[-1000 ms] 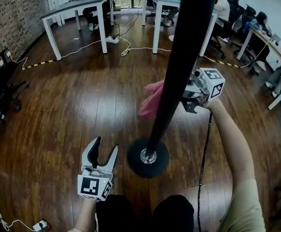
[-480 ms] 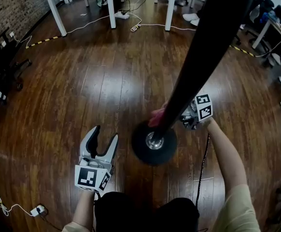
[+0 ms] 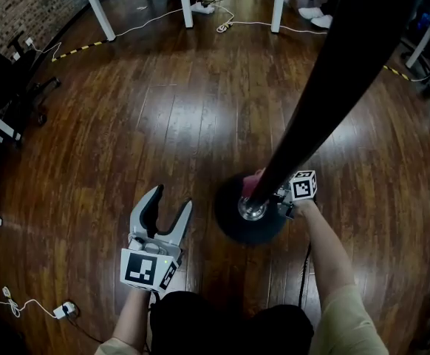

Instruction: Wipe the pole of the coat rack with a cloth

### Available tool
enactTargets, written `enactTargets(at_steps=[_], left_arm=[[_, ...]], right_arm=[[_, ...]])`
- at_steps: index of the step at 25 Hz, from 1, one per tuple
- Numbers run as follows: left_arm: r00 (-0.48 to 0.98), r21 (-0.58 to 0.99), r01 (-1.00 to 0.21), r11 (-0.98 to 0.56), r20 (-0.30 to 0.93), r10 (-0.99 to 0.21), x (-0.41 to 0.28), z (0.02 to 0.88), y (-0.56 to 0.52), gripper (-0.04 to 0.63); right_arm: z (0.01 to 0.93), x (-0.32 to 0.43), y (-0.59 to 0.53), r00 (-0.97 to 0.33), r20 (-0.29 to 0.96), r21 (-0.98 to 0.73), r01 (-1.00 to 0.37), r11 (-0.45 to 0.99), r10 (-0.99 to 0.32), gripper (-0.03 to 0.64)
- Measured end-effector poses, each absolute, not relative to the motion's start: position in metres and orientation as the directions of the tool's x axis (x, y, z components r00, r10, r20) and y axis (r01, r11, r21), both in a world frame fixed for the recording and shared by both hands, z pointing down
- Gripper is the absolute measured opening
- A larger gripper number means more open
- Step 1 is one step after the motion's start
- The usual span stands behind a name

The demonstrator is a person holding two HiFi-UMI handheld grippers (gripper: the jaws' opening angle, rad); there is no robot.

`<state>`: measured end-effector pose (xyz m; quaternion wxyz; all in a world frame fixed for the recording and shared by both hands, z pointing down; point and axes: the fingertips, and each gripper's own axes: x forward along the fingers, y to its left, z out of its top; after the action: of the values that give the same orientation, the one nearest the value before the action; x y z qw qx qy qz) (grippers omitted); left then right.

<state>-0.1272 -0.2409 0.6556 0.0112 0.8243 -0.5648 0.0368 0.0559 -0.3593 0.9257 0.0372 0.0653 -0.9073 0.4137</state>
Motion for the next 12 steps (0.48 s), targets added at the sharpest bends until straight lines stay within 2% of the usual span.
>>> enactTargets(at_steps=[3,7,9,12], left_arm=[[0.358,-0.044,-0.931,-0.361,0.068,-0.931,-0.132,0.648,-0.242,0.253],[0.344,-0.049,-0.936,-0.348,0.076,-0.936,-0.144,0.649,-0.242,0.253],[0.346,-0.044,-0.936,-0.35,0.079,-0.935,-0.147,0.647,-0.24,0.253],[0.359,-0.047,-0.931,-0.361,0.048,-0.932,-0.15,0.628,-0.241,0.252]], right_arm=[[0.962,0.064,-0.362,-0.961,0.212,-0.748,-0.275,0.605,-0.176,0.038],[1.035,0.085,-0.351,-0.779,0.584,-0.577,-0.597,0.557,-0.23,0.038],[1.036,0.099,-0.346,-0.74,0.597,-0.558,-0.66,0.503,-0.31,0.041],[0.978,0.122,-0.342,-0.747,0.489,-0.547,-0.665,0.509,-0.45,0.043]])
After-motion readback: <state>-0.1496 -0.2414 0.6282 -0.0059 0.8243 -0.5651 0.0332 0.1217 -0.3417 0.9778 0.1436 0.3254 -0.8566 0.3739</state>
